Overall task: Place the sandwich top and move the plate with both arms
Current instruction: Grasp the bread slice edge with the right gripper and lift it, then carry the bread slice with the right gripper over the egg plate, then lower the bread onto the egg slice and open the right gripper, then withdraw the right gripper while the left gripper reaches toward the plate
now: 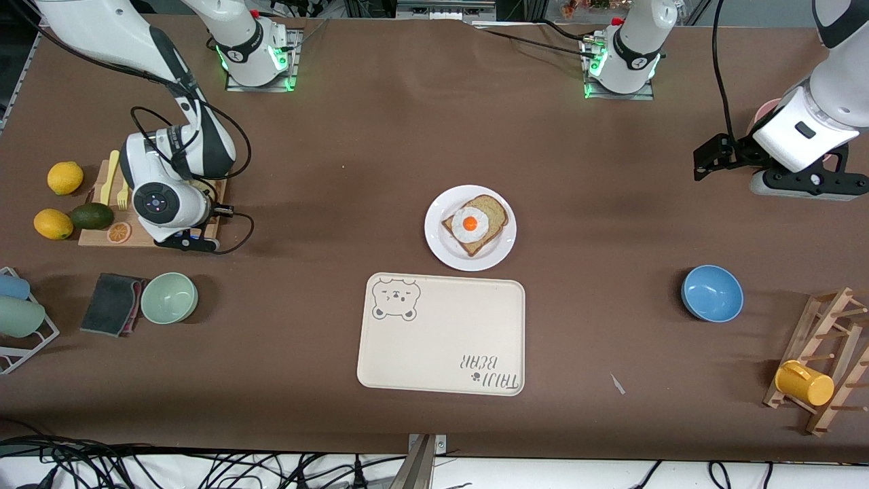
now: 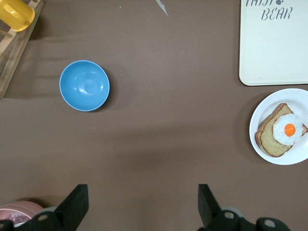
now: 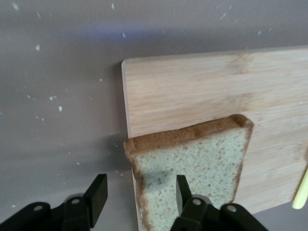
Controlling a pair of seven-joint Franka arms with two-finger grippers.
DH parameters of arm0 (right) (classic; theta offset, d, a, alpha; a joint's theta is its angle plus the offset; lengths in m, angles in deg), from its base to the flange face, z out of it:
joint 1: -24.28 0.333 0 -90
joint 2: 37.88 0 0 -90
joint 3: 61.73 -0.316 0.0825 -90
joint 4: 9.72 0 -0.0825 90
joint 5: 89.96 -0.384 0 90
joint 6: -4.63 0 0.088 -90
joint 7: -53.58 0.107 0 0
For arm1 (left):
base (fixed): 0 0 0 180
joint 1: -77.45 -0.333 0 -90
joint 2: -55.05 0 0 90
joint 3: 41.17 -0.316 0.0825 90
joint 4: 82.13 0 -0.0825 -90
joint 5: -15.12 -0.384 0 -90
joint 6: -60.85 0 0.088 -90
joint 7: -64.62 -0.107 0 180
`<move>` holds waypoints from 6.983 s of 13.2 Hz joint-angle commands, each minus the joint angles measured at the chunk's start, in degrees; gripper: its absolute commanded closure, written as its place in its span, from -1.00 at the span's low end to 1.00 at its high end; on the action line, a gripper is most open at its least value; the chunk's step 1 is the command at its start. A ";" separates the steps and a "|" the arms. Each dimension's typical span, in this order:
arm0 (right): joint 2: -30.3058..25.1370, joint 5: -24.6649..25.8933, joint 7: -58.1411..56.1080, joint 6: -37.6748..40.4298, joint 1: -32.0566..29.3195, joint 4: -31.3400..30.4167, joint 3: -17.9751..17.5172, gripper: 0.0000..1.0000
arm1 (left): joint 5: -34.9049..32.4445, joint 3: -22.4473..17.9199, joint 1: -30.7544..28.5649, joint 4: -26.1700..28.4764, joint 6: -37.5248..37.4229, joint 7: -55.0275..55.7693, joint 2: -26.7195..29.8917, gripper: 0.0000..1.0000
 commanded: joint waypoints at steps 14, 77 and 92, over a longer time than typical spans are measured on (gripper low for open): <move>-1.82 1.33 -1.02 2.96 0.10 -0.90 -0.08 1.00 | 0.65 -0.02 0.10 -1.67 -1.13 0.32 -0.73 -1.00; 23.15 -29.17 40.22 13.32 21.39 62.57 -14.50 -1.00 | 3.27 1.30 0.54 -1.67 -1.13 -0.65 -1.69 -1.00; 3.19 -20.02 -4.31 21.88 15.05 44.38 9.66 -1.00 | 26.29 9.03 2.74 -1.76 7.65 -3.10 -25.50 -1.00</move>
